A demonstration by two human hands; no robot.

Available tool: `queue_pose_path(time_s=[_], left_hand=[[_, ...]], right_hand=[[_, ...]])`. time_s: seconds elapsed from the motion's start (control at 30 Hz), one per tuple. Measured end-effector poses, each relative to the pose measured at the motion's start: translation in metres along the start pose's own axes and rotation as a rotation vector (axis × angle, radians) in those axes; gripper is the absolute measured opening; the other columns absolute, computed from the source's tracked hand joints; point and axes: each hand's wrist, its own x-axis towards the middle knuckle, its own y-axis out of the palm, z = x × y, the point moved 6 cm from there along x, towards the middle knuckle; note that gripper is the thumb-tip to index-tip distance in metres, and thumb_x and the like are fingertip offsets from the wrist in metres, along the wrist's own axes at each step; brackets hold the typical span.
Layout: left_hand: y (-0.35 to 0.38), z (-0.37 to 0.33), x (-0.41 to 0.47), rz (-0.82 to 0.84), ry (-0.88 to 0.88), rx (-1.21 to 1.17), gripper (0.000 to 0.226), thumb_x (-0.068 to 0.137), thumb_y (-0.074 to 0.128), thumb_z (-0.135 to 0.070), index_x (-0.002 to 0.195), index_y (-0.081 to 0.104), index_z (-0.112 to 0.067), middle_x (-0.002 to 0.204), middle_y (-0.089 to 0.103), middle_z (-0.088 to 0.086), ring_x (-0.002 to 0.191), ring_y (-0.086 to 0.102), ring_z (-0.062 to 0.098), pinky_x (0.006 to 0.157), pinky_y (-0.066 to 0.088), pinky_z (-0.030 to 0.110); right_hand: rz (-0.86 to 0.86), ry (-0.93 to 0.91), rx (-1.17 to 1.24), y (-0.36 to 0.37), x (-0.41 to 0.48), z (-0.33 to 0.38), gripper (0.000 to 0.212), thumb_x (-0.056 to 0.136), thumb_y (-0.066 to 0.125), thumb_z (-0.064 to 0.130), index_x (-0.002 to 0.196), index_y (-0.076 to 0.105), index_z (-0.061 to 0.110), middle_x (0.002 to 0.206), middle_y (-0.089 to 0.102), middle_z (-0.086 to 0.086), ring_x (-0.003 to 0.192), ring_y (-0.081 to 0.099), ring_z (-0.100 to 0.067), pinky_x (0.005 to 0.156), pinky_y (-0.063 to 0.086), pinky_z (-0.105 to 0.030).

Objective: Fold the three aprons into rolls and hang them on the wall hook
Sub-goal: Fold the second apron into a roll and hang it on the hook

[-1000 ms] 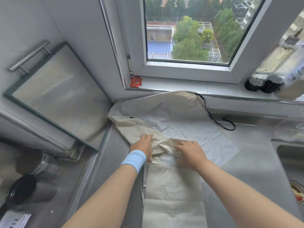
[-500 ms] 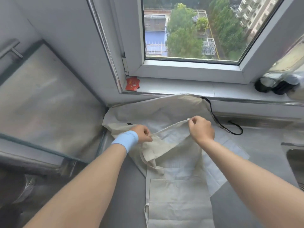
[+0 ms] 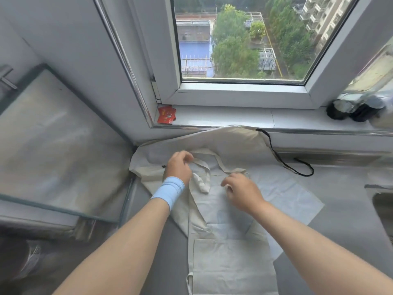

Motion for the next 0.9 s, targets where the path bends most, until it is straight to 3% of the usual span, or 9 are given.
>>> queue_pose_path(time_s=[0.13,0.23,0.33,0.43,0.53,0.6,0.7,0.77,0.9], left_hand=[[0.014,0.022,-0.021,0.13,-0.016,0.203,0.023,0.081,0.047,0.001,0.083,0.062,-0.016,0.099,0.056,0.007,0.092,0.057,0.029,0.078,0.047,0.035],[0.029,0.03,-0.033,0.155,0.018,0.244,0.02,0.082,0.047,0.001,0.088,0.056,-0.016,0.101,0.052,0.007,0.09,0.056,0.032,0.073,0.045,0.037],[0.034,0.037,-0.035,0.113,-0.163,0.053,0.018,0.082,0.059,-0.006,0.094,0.05,-0.017,0.096,0.058,0.003,0.088,0.058,0.028,0.077,0.044,0.031],[0.043,0.037,-0.03,0.186,-0.183,-0.031,0.028,0.076,0.072,-0.016,0.093,0.05,-0.02,0.089,0.062,-0.008,0.084,0.06,0.02,0.078,0.046,0.029],[0.045,0.038,-0.02,0.269,-0.039,0.121,0.022,0.079,0.071,-0.018,0.099,0.063,-0.023,0.106,0.063,-0.004,0.096,0.062,0.018,0.088,0.048,0.031],[0.049,0.04,-0.017,0.344,0.062,0.242,0.036,0.082,0.069,-0.018,0.116,0.063,-0.026,0.119,0.058,-0.004,0.109,0.057,0.016,0.096,0.045,0.031],[0.057,0.041,-0.015,0.466,0.154,0.397,0.054,0.084,0.067,-0.026,0.135,0.05,-0.031,0.133,0.048,-0.002,0.125,0.046,0.02,0.101,0.043,0.036],[0.062,0.042,-0.015,0.521,0.166,0.51,0.059,0.084,0.066,-0.029,0.139,0.043,-0.034,0.135,0.042,-0.001,0.129,0.041,0.022,0.099,0.045,0.04],[0.071,0.035,-0.018,0.545,0.16,0.622,0.062,0.086,0.059,-0.019,0.142,0.036,-0.029,0.135,0.034,0.004,0.132,0.034,0.024,0.095,0.045,0.042]], right_hand=[[0.176,-0.045,-0.095,0.032,-0.003,0.005,0.027,0.086,0.049,0.021,0.11,0.059,0.025,0.116,0.052,0.002,0.112,0.05,-0.025,0.083,0.043,-0.035],[0.083,-0.046,-0.084,0.028,-0.002,0.008,0.026,0.088,0.051,0.019,0.111,0.063,0.023,0.115,0.056,0.001,0.109,0.051,-0.025,0.082,0.04,-0.035],[-0.075,-0.085,-0.057,0.02,-0.003,0.025,0.017,0.081,0.059,0.018,0.095,0.068,0.021,0.096,0.059,0.0,0.092,0.056,-0.026,0.065,0.04,-0.033],[-0.047,-0.194,-0.014,0.027,0.005,0.053,0.018,0.081,0.058,0.025,0.094,0.07,0.024,0.093,0.061,0.001,0.083,0.06,-0.025,0.058,0.046,-0.034],[0.025,-0.301,-0.242,0.041,0.022,0.067,0.033,0.086,0.053,0.025,0.116,0.066,0.025,0.124,0.061,0.0,0.101,0.061,-0.028,0.074,0.047,-0.037],[0.088,-0.29,-0.348,0.046,0.033,0.063,0.045,0.09,0.042,0.023,0.133,0.055,0.018,0.14,0.053,-0.004,0.116,0.055,-0.031,0.086,0.042,-0.041],[0.073,-0.274,-0.114,0.039,0.036,0.063,0.056,0.08,0.028,0.031,0.118,0.066,0.018,0.139,0.056,-0.005,0.116,0.059,-0.03,0.089,0.046,-0.041],[0.009,-0.193,-0.016,0.028,0.036,0.051,0.049,0.076,0.033,0.028,0.106,0.071,0.019,0.136,0.059,-0.006,0.117,0.06,-0.028,0.092,0.046,-0.04],[-0.094,-0.071,-0.117,0.003,0.026,0.009,0.028,0.071,0.052,0.011,0.091,0.07,0.017,0.117,0.066,-0.008,0.104,0.063,-0.034,0.082,0.046,-0.042]])
